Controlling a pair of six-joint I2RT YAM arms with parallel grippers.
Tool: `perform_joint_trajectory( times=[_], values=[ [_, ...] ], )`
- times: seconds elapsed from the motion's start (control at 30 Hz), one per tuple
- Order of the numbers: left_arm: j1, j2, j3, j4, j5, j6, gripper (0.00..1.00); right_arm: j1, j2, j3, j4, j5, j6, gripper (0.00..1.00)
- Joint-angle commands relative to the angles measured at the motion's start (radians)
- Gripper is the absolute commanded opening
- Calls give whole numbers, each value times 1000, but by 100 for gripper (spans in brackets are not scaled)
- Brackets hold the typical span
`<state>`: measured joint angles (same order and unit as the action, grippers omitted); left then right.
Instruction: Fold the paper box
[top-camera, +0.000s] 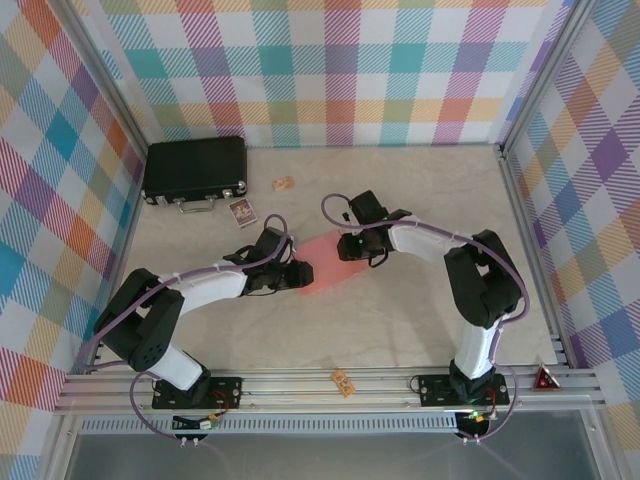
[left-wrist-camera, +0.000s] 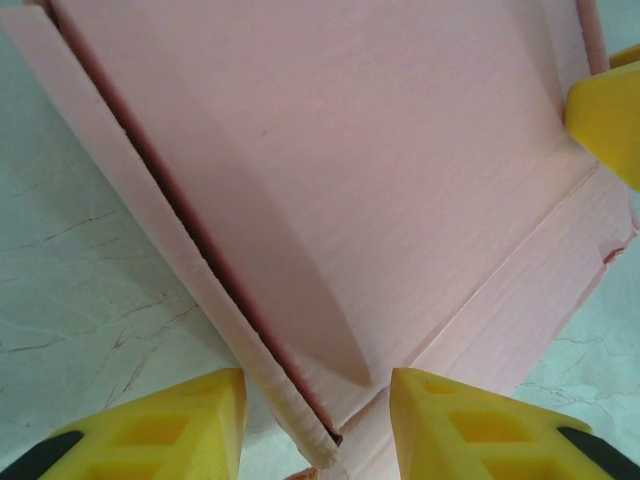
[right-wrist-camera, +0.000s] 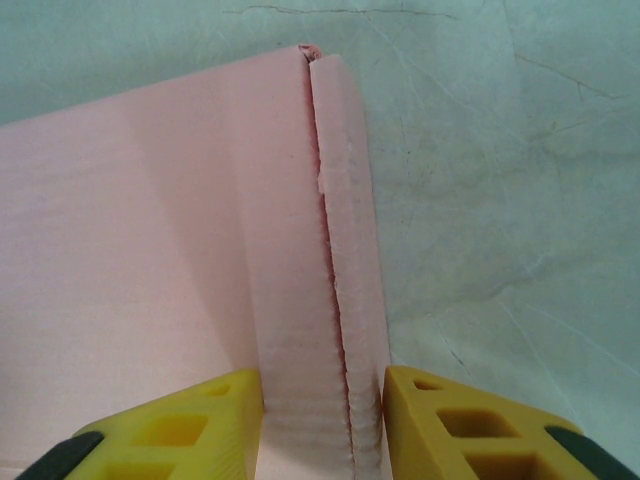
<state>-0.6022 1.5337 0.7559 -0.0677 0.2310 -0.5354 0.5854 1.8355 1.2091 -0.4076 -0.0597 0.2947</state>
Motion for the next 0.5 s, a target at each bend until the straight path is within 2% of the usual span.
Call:
perform_joint_trajectory(
  times=[0.0,0.23,0.47],
  values=[
    [-10,-38,-9,19,20,-11,43,10,33,25,-53,30,-33,37],
    [-10,-98,6,-34,-43,10,52,10,56,89,-81,62,-62,39],
    [19,-110,127,-169,-155,108,63,2,-27,108,-108,142,-52,45]
  ],
)
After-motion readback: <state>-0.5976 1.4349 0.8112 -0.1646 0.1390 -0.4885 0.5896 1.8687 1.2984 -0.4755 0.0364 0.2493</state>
